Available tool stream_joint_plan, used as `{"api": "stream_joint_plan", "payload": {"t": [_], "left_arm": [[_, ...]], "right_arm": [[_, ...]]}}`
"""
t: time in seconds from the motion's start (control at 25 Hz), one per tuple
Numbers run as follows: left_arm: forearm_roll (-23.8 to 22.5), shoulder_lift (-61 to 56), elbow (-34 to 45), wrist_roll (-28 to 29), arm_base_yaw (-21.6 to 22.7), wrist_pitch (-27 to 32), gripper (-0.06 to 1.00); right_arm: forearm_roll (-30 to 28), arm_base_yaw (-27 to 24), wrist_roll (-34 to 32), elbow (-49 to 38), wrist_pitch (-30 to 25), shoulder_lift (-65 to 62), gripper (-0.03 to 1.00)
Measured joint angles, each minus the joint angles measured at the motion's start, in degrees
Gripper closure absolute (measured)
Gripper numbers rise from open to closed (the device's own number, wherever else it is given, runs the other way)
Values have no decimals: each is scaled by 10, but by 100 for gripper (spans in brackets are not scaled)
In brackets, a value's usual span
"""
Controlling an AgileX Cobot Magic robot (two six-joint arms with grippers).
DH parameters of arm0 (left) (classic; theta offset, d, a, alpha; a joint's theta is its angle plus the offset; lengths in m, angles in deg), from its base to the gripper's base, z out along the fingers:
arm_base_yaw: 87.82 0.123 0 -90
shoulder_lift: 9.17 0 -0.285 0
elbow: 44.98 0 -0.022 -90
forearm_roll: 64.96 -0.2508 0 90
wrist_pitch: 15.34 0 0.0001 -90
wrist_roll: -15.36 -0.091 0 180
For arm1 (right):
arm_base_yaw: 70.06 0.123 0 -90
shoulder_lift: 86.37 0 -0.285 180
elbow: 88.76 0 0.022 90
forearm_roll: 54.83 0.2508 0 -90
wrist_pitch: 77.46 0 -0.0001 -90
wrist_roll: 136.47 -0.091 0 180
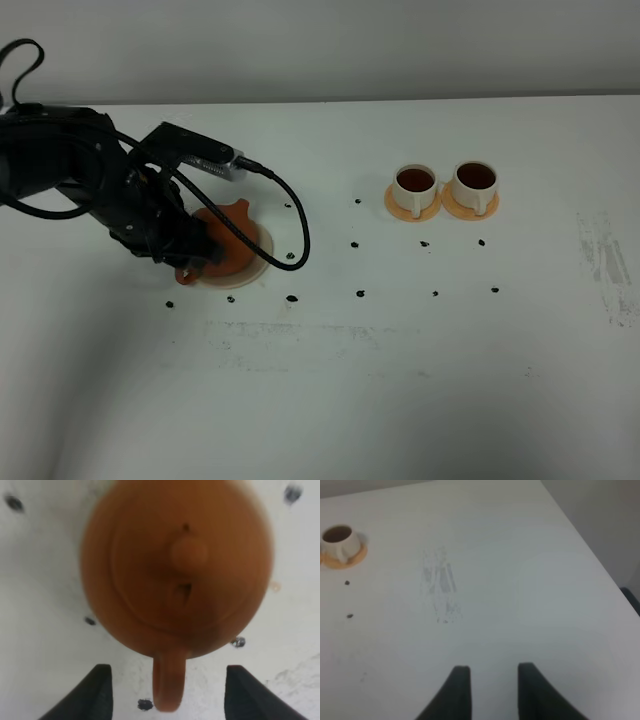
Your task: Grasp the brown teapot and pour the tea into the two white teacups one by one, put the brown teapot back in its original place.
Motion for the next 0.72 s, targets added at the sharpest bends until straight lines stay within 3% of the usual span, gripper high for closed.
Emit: {"api": "stream_joint_plan", "payload": {"t": [0.12,0.28,0.48,0.72], "left_arm": [[0,-52,1,-7,11,-4,47],[0,-129,39,-9,57,-7,47],[-2,-220,69,-9,128,36,46],[-2,-279,73,-9,173,61,46]], "right_arm": [[0,0,0,0,0,0,75],[0,0,0,0,0,0,75],[0,0,0,0,0,0,75],[0,0,0,0,0,0,75]]}}
